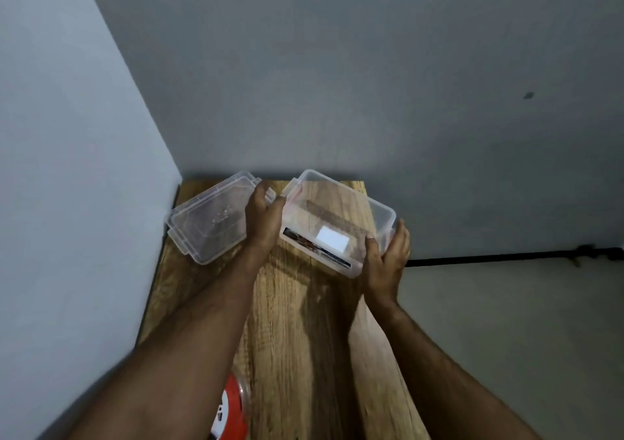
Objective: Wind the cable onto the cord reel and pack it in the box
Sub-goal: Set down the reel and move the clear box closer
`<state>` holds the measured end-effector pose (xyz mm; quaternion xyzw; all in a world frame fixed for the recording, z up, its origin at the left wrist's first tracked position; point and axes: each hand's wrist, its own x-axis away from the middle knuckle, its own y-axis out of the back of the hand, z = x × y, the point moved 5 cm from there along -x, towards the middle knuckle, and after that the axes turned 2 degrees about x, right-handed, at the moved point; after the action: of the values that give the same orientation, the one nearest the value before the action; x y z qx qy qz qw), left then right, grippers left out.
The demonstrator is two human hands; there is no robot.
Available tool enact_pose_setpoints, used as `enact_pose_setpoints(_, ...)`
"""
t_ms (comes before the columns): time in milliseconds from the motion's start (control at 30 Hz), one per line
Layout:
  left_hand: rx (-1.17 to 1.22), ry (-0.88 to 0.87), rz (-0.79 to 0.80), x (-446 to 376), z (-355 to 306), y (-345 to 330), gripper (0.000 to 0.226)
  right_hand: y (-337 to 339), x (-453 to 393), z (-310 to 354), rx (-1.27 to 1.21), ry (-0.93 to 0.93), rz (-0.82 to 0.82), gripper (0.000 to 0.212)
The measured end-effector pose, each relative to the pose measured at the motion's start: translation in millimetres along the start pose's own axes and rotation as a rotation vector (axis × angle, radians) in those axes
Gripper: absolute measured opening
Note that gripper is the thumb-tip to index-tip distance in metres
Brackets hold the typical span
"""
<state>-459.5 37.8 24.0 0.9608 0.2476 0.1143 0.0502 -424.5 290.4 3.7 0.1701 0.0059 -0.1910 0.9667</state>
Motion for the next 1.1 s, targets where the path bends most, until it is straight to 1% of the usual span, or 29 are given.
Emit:
enact_pose_setpoints(100,0.022,0.070,0.078,-41.7,15.7,-12.0,0.052,-11.6,-14.6,-14.7,-0.125,-0.131,0.019,0.068)
enact_pose_setpoints(167,0.041,0.109,0.140,-65.1,32.5,-23.4,0.041,-18.6,-22.5,-22.9,-0.156,-0.143,0.024,0.066)
enact_pose_setpoints(233,0.024,0.119,0.178,-62.1,22.8,-29.6,0.029,-22.8,-28.3,-27.5,-0.165,-0.133,0.031,0.063)
enact_pose_setpoints(367,0.031,0.130,0.227,-56.4,16.9,-37.5,0.020,-22.7,-36.6,-33.8,-0.211,-0.172,0.024,0.061)
enact_pose_setpoints(500,0.015,0.117,0.228,-49.4,19.3,-33.6,0.027,-20.6,-38.7,-38.1,-0.237,-0.190,0.044,0.059)
enact_pose_setpoints(667,0.041,0.135,0.164,-24.2,19.9,-20.1,0.033,-10.5,-31.7,-28.3,-0.243,-0.176,0.079,0.059)
enact_pose_setpoints(800,0.101,0.180,0.087,8.4,21.0,-5.3,0.032,-0.5,-17.1,-13.7,-0.260,-0.158,0.136,0.050)
enact_pose_setpoints(900,0.118,0.153,0.043,38.6,22.0,7.1,0.030,10.7,-2.6,-6.2,-0.281,-0.141,0.205,0.046)
enact_pose_setpoints(967,0.137,0.140,0.019,60.0,23.4,14.9,0.029,17.1,5.1,-8.8,-0.276,-0.129,0.254,0.046)
enact_pose_setpoints(1033,0.164,0.126,0.003,81.5,26.0,21.9,0.032,26.1,14.3,-9.4,-0.260,-0.124,0.287,0.051)
enact_pose_setpoints(1100,0.177,0.125,-0.029,104.1,28.2,27.9,0.033,36.2,23.5,-10.2,-0.258,-0.090,0.338,0.051)
